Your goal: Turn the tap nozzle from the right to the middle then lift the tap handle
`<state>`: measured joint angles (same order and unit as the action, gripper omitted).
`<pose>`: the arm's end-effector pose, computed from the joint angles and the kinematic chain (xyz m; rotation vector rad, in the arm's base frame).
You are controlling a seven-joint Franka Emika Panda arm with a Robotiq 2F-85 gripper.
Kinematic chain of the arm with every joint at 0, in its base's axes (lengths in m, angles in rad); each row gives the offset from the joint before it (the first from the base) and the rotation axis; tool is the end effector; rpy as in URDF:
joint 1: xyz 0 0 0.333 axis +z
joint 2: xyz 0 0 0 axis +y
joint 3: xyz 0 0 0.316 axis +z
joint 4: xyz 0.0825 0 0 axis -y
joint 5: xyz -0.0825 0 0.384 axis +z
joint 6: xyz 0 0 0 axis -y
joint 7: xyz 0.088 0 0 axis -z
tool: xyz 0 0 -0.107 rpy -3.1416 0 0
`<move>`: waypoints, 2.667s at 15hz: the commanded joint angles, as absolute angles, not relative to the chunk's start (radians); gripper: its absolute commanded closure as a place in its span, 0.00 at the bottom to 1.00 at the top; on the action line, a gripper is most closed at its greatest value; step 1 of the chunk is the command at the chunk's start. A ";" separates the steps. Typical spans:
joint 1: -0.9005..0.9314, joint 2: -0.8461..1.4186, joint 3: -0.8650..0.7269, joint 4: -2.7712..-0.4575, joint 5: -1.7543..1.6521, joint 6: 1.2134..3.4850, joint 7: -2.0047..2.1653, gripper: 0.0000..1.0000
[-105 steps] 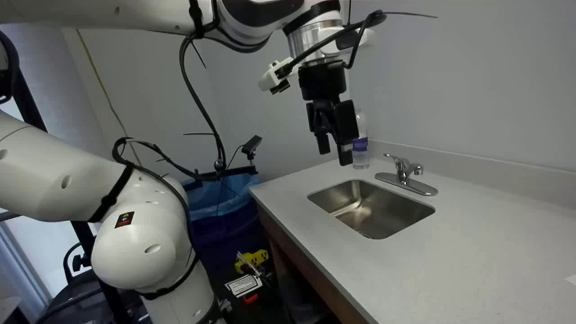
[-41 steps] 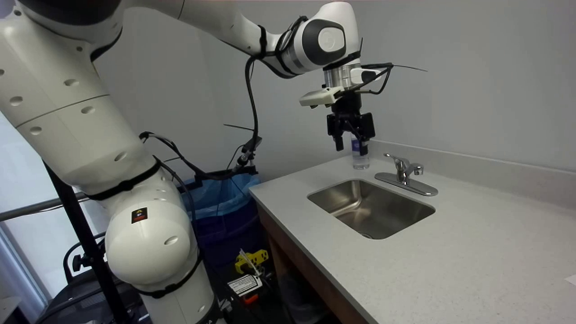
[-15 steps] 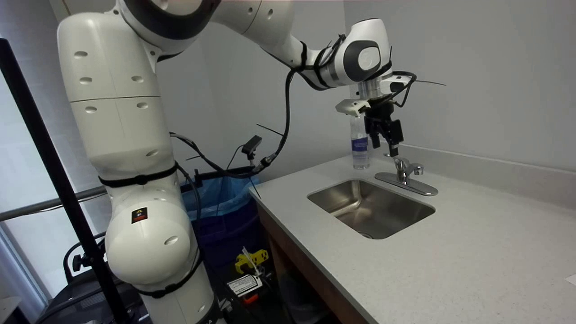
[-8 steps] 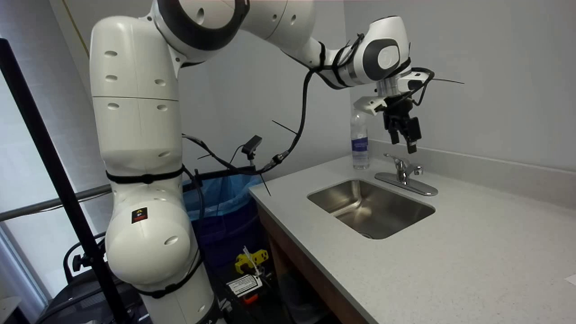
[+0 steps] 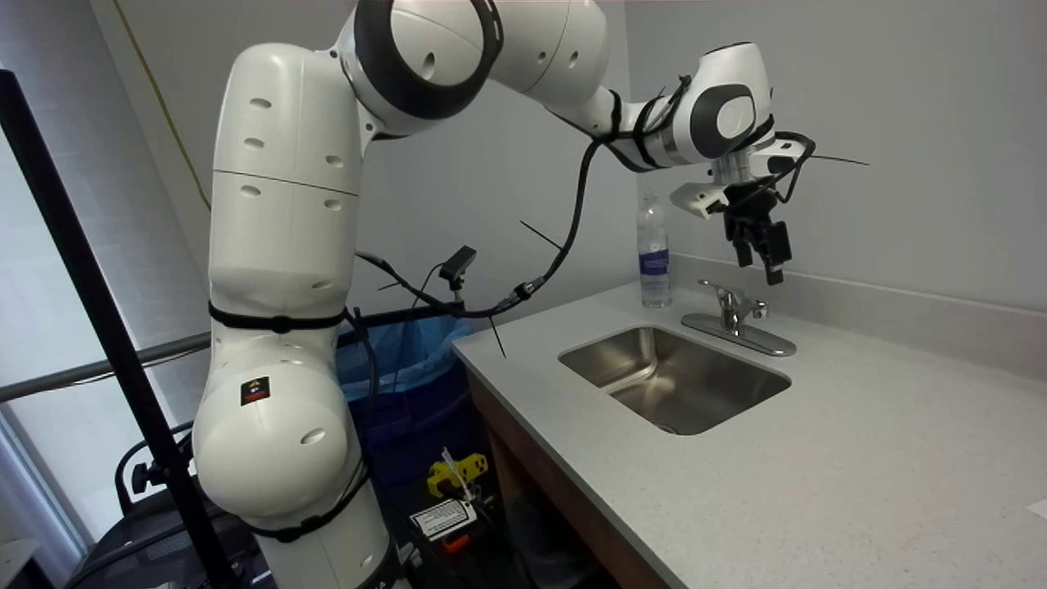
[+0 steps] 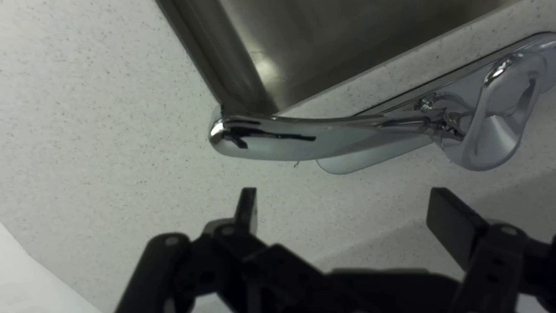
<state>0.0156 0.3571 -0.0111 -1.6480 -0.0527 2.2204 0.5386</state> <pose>0.6797 0.0022 0.4278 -3.0132 0.7784 -0.3445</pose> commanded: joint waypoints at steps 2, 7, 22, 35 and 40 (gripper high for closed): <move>0.033 0.448 -0.052 -1.544 -0.041 2.233 0.552 0.00; 0.034 0.483 -0.070 -1.521 -0.038 2.230 0.546 0.00; 0.024 0.426 -0.074 -1.655 -0.032 2.250 0.518 0.00; 0.019 0.289 -0.078 -1.853 -0.039 2.292 0.440 0.00; 0.017 0.259 -0.065 -1.897 -0.021 2.288 0.407 0.00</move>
<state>0.0153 0.3293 -0.0767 -1.8031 -0.0487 2.3083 0.4625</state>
